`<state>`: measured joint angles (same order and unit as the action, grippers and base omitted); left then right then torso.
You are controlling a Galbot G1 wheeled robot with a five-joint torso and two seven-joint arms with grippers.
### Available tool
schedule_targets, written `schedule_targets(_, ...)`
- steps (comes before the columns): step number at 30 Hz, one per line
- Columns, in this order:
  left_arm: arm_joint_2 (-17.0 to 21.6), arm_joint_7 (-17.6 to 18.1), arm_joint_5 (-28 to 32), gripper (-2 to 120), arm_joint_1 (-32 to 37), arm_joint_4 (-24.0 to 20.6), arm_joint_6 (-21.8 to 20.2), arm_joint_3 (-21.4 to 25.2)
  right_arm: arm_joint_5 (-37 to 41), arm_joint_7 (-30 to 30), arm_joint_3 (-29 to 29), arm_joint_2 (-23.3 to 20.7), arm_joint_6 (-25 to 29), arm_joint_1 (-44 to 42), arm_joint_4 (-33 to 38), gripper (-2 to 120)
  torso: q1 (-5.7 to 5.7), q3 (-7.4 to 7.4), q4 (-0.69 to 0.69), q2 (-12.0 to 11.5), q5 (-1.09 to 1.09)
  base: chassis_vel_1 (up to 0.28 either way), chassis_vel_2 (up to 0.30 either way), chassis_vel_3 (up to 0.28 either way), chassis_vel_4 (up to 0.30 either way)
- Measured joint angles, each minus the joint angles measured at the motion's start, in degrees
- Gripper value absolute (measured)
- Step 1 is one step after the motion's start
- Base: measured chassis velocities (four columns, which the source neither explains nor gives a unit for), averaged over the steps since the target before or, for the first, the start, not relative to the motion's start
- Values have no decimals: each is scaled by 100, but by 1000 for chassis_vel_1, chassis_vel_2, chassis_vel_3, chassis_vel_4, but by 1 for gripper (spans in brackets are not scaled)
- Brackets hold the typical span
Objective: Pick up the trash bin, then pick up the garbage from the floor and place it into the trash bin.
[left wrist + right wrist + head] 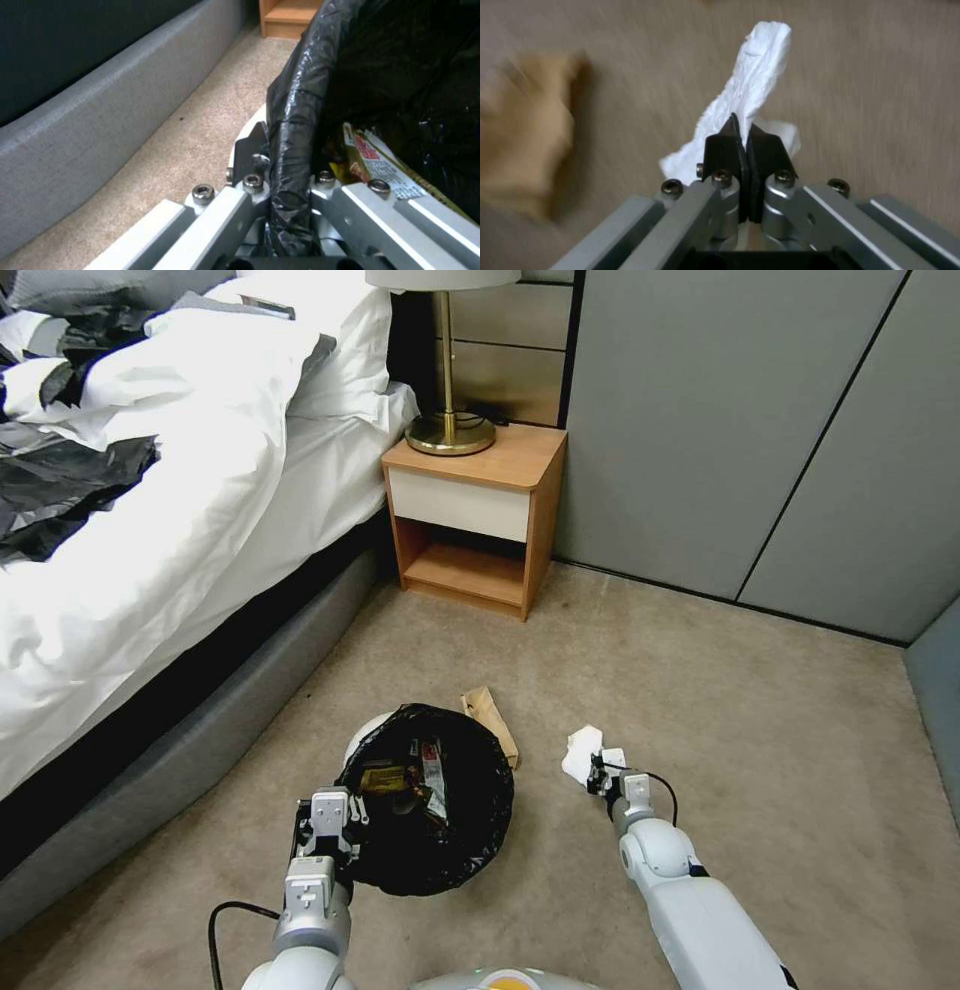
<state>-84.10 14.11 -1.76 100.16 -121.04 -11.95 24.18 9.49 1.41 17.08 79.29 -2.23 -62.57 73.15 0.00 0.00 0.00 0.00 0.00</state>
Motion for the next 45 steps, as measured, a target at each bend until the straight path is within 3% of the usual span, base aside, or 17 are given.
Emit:
schedule_targets(4, 7, -14, -22, 1, -27, 32, -2, -44, 110, -526, -122, -117, 754, -401, 1328, 0, 0, 0, -1, 0, 0, 0, 0, 0, 0)
schedule_targets(5, 7, -14, -22, 1, -27, 32, -2, -44, 110, -526, -122, -117, 754, -401, 1328, 0, 0, 0, -1, 0, 0, 0, 0, 0, 0)
schedule_targets(8, 7, -17, -41, 1, -97, 74, -16, -69, 321, -1515, -296, -263, 1379, -871, 2763, 0, 0, -1, 0, 0, 0, 0, 0, 0, 0)
schedule_targets(10, 7, -18, -43, 1, -104, 76, -19, -74, 322, -1653, -328, -290, 1452, -950, 2957, 0, -1, -1, 0, 0, 0, 0, 0, 0, 0)
schedule_targets(13, 14, -30, -51, 1, -146, 83, -47, -109, 180, -2324, -609, -463, 1782, -1369, 3669, 0, 0, -1, -1, 0, 0, 0, 0, 0, 0)
schedule_targets(15, 14, -30, -51, 1, -148, 83, -48, -110, 180, -2324, -609, -463, 1782, -1369, 3669, 0, 0, -1, -1, 0, 0, 0, 0, 0, 0)
schedule_targets(16, 21, -31, -51, 1, -172, 83, -62, -112, 6, -2570, -885, -600, 1904, -1606, 3856, 0, 0, -1, 0, 0, 0, 0, 0, 0, 0)
schedule_targets(19, 23, -31, -50, 1, -184, 83, -67, -112, -140, -2727, -1067, -669, 1997, -1742, 3829, 0, 0, -1, -1, 0, 0, 0, 0, 0, 0)
schedule_targets(24, 32, -33, -34, 1, -175, 83, -68, -94, -541, -2984, -1339, -646, 2338, -1917, 3193, 0, 0, -1, 0, 0, 1, 0, 0, 0, 0)
schedule_targets(38, 15, -33, -25, 1, -166, 46, -69, -90, -398, -2992, -1194, -491, 2335, -1782, 2440, 0, 0, 0, 0, 0, 0, 0, 0, 0, 0)
schedule_targets(40, 17, -33, -25, 1, -158, 42, -69, -91, -398, -2979, -1185, -486, 2326, -1770, 2416, 6, 0, 0, 0, 0, 1, 0, 0, 0, 0)
schedule_targets(42, 20, -33, -25, 1, -129, 15, -68, -91, -398, -2943, -1183, -455, 2301, -1706, 2353, 20, 0, -1, 0, 0, 0, 0, 0, 0, 0)
schedule_targets(45, 20, -33, -25, 1, -115, 2, -66, -93, -398, -2927, -1183, -432, 2287, -1653, 2322, 27, -1, 0, 0, 0, 1, 0, 0, 0, 0)
